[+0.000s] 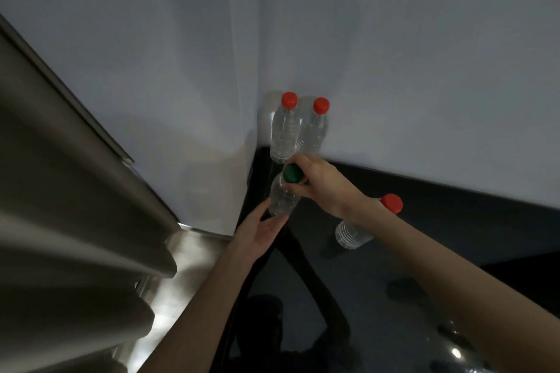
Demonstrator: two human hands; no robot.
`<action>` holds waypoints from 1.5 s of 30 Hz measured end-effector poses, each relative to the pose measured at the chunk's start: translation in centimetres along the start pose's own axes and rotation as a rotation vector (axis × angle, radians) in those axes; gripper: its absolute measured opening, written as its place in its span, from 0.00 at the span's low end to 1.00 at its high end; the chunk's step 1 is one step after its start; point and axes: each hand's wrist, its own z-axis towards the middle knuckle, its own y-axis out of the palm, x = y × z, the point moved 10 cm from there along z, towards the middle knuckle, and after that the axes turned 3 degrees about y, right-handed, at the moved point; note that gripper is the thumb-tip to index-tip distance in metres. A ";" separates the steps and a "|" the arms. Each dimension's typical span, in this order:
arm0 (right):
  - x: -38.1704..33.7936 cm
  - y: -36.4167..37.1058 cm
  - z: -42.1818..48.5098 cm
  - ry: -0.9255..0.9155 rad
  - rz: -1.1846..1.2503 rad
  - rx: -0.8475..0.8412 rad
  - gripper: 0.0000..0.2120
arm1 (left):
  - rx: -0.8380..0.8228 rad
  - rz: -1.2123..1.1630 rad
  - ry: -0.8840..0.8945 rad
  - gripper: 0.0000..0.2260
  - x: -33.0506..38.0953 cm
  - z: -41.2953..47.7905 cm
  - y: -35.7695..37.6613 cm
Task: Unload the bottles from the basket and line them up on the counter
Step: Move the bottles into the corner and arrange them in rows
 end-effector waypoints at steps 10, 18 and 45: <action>3.7 -2.1 7.6 0.104 0.018 0.094 0.13 | 0.069 -0.005 0.130 0.22 5.8 3.9 4.1; 4.6 -2.5 9.6 0.080 0.023 0.095 0.16 | 0.075 0.087 0.208 0.18 7.3 5.3 5.1; 6.0 -9.2 -9.0 0.212 -0.095 0.213 0.17 | 0.009 0.883 0.318 0.21 0.8 -4.1 6.8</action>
